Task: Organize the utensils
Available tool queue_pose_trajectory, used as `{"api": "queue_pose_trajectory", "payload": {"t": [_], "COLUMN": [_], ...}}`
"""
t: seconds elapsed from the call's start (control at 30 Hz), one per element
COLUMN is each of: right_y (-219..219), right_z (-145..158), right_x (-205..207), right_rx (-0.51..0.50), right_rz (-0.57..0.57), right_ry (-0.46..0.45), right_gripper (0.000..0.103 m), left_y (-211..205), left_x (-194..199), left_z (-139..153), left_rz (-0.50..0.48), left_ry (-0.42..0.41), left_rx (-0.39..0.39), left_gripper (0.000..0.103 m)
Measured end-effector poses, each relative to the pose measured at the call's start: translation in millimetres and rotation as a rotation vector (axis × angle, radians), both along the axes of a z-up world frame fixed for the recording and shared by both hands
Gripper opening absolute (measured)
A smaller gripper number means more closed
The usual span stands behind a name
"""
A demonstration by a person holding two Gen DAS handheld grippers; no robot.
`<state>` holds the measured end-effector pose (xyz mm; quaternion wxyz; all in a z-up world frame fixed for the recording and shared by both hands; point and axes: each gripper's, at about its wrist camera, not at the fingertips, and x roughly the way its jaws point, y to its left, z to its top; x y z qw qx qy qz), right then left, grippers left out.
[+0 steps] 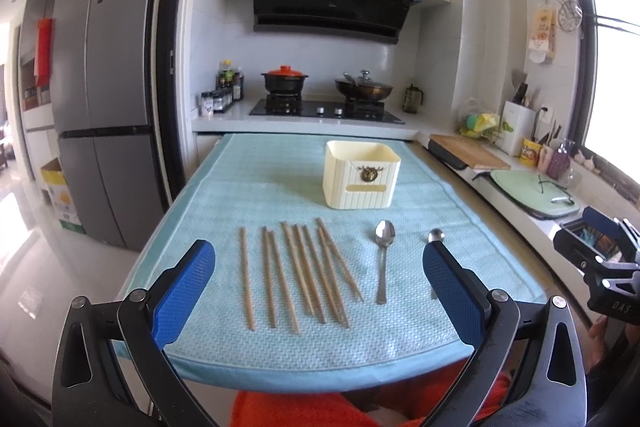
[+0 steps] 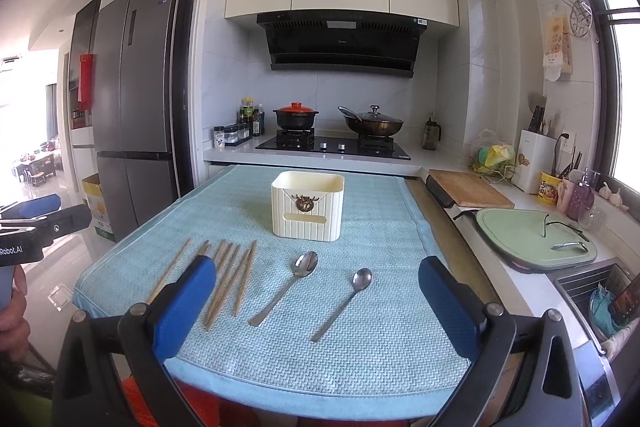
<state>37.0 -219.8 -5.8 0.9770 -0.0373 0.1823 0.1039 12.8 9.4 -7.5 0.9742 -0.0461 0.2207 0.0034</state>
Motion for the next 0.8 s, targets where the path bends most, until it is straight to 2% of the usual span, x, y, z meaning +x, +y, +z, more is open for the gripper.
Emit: {"api": "queue_pose_trajectory", "payload": {"t": [0.2, 0.43, 0.6, 0.7, 0.8], "right_y": [-3.8, -15.0, -15.6, -11.1, -9.7], "right_z": [-6.7, -19.3, -25.0, -31.7, -36.4], "right_x": [11.3, 32.7, 43.4, 53.9, 58.8], "right_rx": [0.037, 0.149, 0.118, 0.059, 0.018], "right_rz": [0.028, 0.073, 0.038, 0.005, -0.044], "right_ry": [0.039, 0.124, 0.134, 0.185, 0.197], "right_gripper": [0.103, 0.103, 0.103, 0.103, 0.103], "left_y": [12.9, 11.0, 9.8, 12.6, 18.3], "left_x": [11.2, 19.4, 29.9, 35.8, 42.4], "left_z": [-9.2, -8.6, -10.5, -13.6, -19.0], "left_rz": [0.027, 0.014, 0.028, 0.035, 0.037], "left_ry": [0.047, 0.035, 0.03, 0.035, 0.051], "left_rx": [-0.083, -0.052, 0.002, 0.022, 0.025], "left_gripper": [0.103, 0.103, 0.103, 0.103, 0.103]}}
